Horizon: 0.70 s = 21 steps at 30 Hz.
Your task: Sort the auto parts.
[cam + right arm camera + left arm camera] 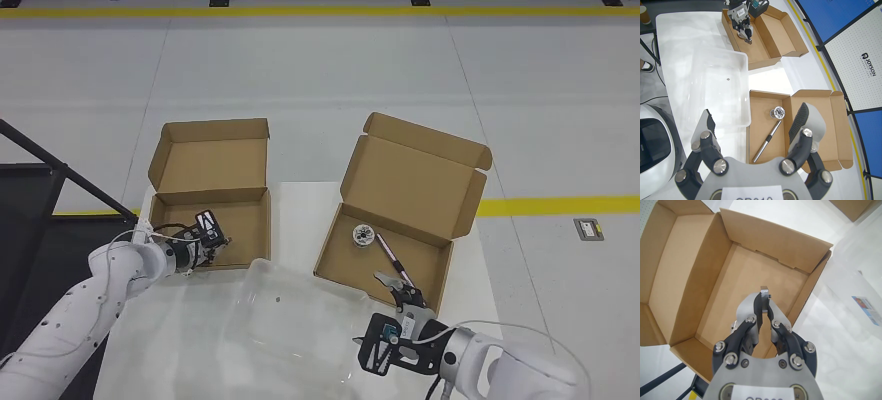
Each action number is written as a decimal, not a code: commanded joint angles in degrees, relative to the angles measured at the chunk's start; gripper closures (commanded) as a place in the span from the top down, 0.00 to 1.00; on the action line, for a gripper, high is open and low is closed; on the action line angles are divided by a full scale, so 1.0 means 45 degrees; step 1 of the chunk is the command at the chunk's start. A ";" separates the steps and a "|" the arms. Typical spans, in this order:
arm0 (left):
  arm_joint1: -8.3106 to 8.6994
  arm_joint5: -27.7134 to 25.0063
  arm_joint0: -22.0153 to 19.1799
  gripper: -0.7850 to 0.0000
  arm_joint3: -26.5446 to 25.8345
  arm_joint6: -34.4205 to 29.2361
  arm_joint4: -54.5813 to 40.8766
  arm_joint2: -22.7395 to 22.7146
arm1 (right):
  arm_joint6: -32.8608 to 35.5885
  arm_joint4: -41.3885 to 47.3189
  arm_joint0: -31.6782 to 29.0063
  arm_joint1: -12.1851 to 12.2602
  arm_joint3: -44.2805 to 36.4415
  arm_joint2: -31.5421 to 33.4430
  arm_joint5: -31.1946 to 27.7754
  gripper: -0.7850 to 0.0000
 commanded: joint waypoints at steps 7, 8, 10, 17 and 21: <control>-0.0836 0.0512 -0.0704 0.00 0.1655 0.0074 -0.0090 0.0680 | -0.0001 0.0000 -0.0002 0.0000 0.0000 0.0002 -0.0002 1.00; -0.0929 0.0403 -0.0769 0.00 0.1909 0.0202 -0.0258 0.0711 | -0.0001 0.0000 -0.0002 0.0000 0.0000 0.0002 -0.0002 1.00; -0.1100 0.0382 -0.0964 0.00 0.2328 0.0227 -0.0231 0.0813 | -0.0001 0.0000 -0.0002 0.0000 0.0000 0.0002 -0.0002 1.00; -0.1559 0.0200 -0.1295 0.17 0.3353 0.0524 -0.0428 0.0932 | -0.0001 0.0000 -0.0002 0.0000 0.0000 0.0002 -0.0002 1.00; -0.1714 0.0187 -0.1367 0.24 0.3655 0.0727 -0.0329 0.0918 | -0.0001 0.0000 -0.0002 0.0000 0.0000 0.0002 -0.0002 1.00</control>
